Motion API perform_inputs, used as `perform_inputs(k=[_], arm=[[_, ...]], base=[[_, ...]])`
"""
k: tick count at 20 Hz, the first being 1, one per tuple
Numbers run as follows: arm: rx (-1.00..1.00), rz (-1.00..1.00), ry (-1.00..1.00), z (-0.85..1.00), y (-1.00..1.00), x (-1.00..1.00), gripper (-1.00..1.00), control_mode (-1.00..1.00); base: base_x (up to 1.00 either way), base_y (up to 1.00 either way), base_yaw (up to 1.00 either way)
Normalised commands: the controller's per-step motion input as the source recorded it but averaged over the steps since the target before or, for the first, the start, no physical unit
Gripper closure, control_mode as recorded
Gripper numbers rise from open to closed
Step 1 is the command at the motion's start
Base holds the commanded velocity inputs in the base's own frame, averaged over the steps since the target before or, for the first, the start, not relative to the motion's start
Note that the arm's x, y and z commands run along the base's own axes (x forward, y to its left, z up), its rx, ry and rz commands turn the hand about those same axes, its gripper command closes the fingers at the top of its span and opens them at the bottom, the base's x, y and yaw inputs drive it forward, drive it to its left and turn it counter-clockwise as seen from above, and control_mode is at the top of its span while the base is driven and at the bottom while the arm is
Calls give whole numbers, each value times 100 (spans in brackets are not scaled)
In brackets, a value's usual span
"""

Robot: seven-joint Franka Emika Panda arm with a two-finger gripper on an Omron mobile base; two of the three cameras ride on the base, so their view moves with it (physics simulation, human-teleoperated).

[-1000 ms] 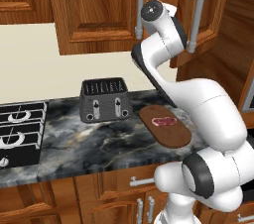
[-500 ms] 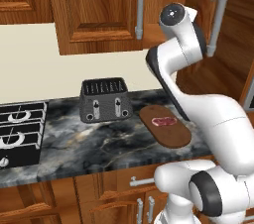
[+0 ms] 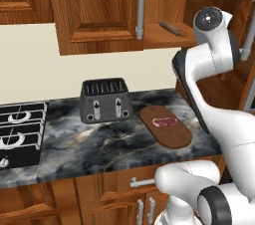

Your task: Open the cabinet, retrieve the rolling pin, and place it next to the meat on the cutting board to prepare for tenderizing.

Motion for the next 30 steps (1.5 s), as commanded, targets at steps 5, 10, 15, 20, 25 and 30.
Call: perform_inputs(k=[5,10,15,20,25,30], arm=[[0,-6,0,0,-77,-22,-100,-100],[0,-5,0,0,-57,-2,-100,-100],[0,0,0,0,-4,-17,-100,-100],[0,2,0,0,45,-12,-100,-100],[0,4,-3,0,82,-2,-100,-100],[0,4,-10,0,98,0,-100,-100]], base=[[0,0,0],[0,0,0],[0,0,0],[0,0,0],[0,0,0],[0,0,0]])
